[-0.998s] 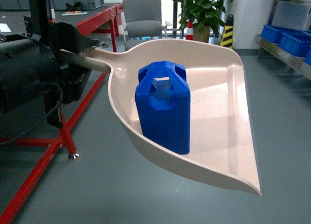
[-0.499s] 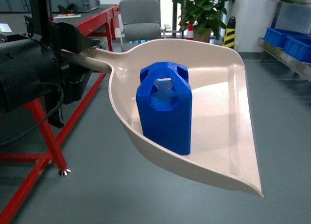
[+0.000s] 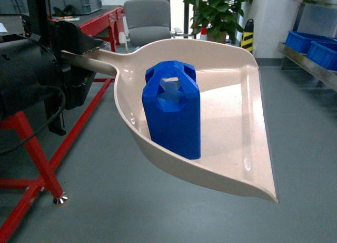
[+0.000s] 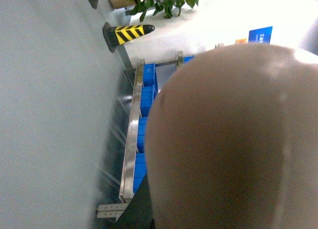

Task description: Place part in tray to right shelf

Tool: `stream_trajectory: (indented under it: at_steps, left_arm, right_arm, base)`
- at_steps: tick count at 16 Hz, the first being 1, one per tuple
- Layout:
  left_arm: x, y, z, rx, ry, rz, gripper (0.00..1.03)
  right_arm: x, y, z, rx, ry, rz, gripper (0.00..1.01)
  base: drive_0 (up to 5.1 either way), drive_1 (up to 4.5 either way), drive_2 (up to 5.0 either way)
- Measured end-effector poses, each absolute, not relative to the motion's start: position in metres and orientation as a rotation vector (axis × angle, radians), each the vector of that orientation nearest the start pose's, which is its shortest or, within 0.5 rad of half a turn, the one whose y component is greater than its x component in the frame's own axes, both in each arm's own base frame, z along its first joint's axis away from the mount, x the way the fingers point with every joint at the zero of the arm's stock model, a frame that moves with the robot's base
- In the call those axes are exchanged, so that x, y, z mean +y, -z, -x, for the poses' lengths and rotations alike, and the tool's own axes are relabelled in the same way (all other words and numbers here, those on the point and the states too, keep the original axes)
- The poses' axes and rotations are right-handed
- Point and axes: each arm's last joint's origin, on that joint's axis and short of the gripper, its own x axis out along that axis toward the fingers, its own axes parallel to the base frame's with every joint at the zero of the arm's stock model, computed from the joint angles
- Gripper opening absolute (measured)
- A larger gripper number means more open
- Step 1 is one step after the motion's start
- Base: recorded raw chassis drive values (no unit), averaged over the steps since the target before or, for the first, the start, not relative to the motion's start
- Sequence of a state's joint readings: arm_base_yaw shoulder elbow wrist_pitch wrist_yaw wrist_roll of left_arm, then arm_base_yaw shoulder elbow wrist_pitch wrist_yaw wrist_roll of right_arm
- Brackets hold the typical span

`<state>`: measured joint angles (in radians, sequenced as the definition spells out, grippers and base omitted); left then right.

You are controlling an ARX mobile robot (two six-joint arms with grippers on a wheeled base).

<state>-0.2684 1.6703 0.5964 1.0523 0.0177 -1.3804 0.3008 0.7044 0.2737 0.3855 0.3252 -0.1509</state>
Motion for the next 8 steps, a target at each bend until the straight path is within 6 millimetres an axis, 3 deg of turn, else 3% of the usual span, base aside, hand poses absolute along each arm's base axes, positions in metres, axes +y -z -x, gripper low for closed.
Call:
stream_trajectory:
  at_steps: [8]
  left_arm:
    - [-0.0853,-0.1768,-0.3004,0.229,0.231,1.366,0.19]
  right_arm:
    - [0.0389,-0.2222,-0.1571,0.047,0.022,0.166,0.98]
  base:
    - [0.1,4.34,-4.2]
